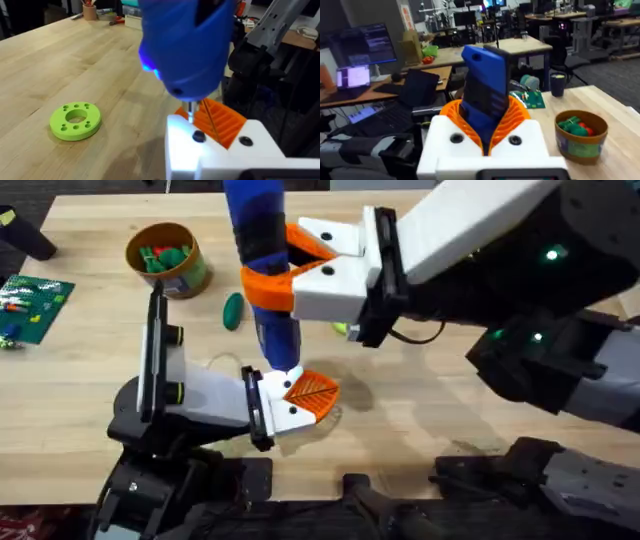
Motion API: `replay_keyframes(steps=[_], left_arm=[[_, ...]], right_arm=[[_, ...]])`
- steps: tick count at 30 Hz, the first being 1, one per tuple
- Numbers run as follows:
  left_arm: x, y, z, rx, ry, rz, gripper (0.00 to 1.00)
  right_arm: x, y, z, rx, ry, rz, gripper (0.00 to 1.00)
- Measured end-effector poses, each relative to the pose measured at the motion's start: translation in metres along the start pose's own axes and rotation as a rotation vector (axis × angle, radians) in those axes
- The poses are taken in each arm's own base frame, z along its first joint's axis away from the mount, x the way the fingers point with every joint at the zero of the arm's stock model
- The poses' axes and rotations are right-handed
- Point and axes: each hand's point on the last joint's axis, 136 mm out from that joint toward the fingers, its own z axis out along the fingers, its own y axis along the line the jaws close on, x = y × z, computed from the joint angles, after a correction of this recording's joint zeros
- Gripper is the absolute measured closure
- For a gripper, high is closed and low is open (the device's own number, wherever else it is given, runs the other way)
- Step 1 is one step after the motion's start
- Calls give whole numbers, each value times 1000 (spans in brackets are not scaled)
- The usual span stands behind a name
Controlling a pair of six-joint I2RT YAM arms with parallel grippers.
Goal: Pick up the gripper from the table and insert it into the empty holder that is missing its gripper. Then pick up a screw, insert it into the mounting hole, and use the screwdriver to tighten it. Finally, clean up the table by picking up the vegetable and placing it into the bucket.
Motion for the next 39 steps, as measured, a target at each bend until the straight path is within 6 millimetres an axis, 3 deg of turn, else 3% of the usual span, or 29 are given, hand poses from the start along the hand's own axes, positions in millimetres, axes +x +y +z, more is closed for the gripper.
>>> replay_keyframes(steps=[39], left_arm=[[0,0,0,0,0,0,982]], right_arm=[[4,7,0,-44,20,23,954]])
